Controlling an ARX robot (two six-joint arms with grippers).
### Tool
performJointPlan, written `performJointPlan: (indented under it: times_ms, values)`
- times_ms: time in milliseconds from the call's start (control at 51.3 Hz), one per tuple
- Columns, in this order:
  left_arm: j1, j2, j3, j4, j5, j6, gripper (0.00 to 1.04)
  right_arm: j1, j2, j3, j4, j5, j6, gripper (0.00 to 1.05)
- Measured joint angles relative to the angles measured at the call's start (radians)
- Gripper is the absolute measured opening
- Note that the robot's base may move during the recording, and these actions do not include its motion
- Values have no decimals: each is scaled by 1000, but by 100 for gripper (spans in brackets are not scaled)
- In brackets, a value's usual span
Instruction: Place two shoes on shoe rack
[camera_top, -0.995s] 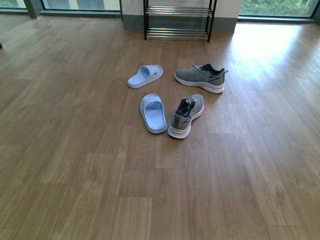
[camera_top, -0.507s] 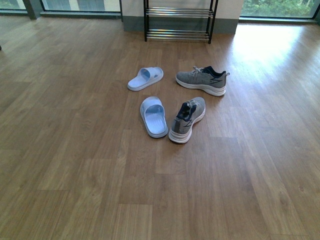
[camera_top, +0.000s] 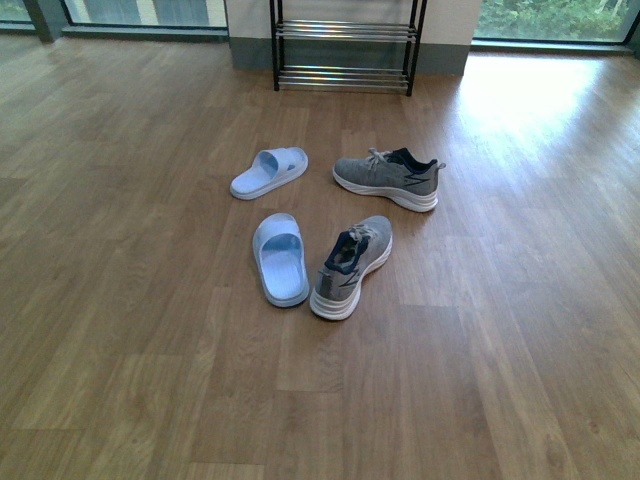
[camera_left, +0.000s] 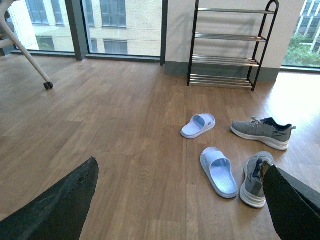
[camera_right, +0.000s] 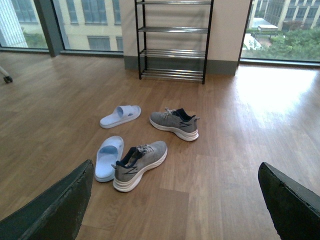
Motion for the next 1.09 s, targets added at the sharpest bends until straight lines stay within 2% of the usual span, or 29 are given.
performJointPlan:
  times_ms: [1092]
  values:
    - [0,0,0,0,2,0,95,0,0,0,0,3,0,95]
